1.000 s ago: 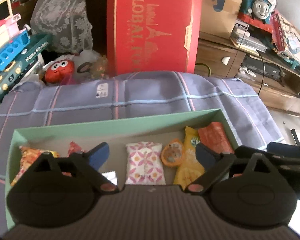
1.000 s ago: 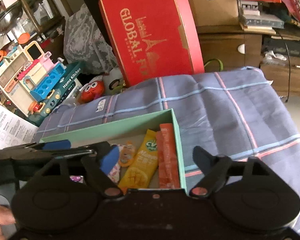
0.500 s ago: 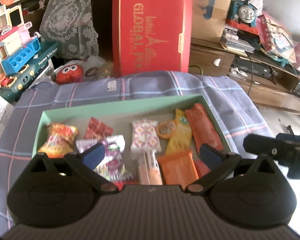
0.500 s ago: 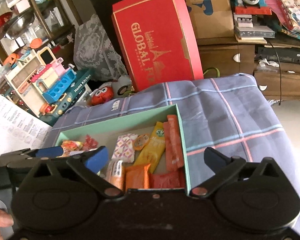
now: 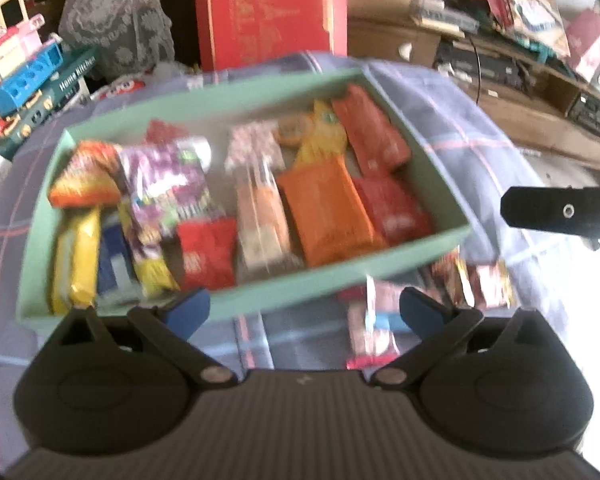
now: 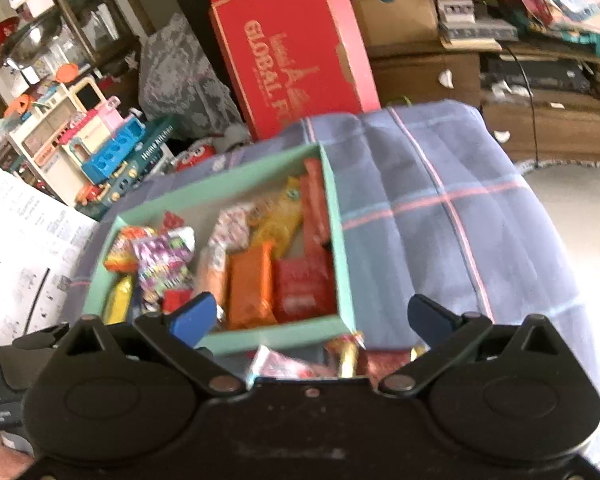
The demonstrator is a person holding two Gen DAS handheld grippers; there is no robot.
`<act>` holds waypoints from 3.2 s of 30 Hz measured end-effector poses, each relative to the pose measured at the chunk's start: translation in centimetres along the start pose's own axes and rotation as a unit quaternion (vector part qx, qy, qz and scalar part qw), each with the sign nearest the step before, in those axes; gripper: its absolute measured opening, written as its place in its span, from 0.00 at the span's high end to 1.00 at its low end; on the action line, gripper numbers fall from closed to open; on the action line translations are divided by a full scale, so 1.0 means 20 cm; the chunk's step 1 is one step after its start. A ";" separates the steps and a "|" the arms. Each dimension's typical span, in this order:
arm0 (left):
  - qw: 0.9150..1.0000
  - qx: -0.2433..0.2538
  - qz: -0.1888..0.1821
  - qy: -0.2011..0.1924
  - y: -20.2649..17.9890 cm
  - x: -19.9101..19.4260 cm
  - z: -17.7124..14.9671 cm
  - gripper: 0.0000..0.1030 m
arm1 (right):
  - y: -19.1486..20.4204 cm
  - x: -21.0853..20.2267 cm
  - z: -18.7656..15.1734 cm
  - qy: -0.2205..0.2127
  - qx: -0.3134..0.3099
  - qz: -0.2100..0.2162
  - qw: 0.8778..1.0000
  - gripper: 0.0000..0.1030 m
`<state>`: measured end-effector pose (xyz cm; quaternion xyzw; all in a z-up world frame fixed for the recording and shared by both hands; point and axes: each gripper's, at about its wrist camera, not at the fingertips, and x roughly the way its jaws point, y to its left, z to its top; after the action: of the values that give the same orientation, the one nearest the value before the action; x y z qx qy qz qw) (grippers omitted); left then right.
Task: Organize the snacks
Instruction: 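Withdraw both tools from the box toward the remaining snacks, then grasp pink-wrapped round candy with left tool while right tool grasps brown chocolate bar, then carry pink candy and chocolate bar into the green box and open both tools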
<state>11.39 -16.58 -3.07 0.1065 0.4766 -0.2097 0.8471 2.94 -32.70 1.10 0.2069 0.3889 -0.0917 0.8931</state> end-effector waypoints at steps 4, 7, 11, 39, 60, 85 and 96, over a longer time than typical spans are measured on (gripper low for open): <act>1.000 0.008 0.001 0.015 -0.04 0.07 -0.07 0.00 | -0.09 0.04 -0.10 0.010 0.012 -0.011 1.000 0.00; 1.000 0.012 0.004 0.022 -0.07 0.13 -0.10 0.00 | -0.16 0.08 -0.16 0.021 0.028 -0.018 0.999 0.00; 0.999 0.020 0.003 0.034 -0.10 0.20 -0.12 0.00 | -0.20 0.14 -0.19 0.025 0.032 -0.024 0.999 0.09; 0.998 -0.023 0.032 0.043 0.12 0.32 -0.14 0.00 | -0.13 0.27 -0.26 0.082 -0.009 0.027 0.996 0.17; 0.999 -0.017 0.026 0.040 0.15 0.29 -0.18 0.00 | -0.06 0.33 -0.25 0.094 -0.046 0.039 0.994 0.34; 0.999 0.028 -0.025 0.011 0.12 0.19 -0.23 0.71 | -0.02 0.20 -0.33 0.092 -0.064 0.024 0.993 0.41; 0.999 0.008 -0.030 0.016 0.24 0.15 -0.29 0.71 | 0.05 0.31 -0.30 0.140 -0.124 0.046 0.981 0.40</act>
<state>10.50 -10.90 -8.74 0.1025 0.4914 -0.2372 0.8317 3.47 -29.12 -6.75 0.1234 0.5082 0.0280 0.8519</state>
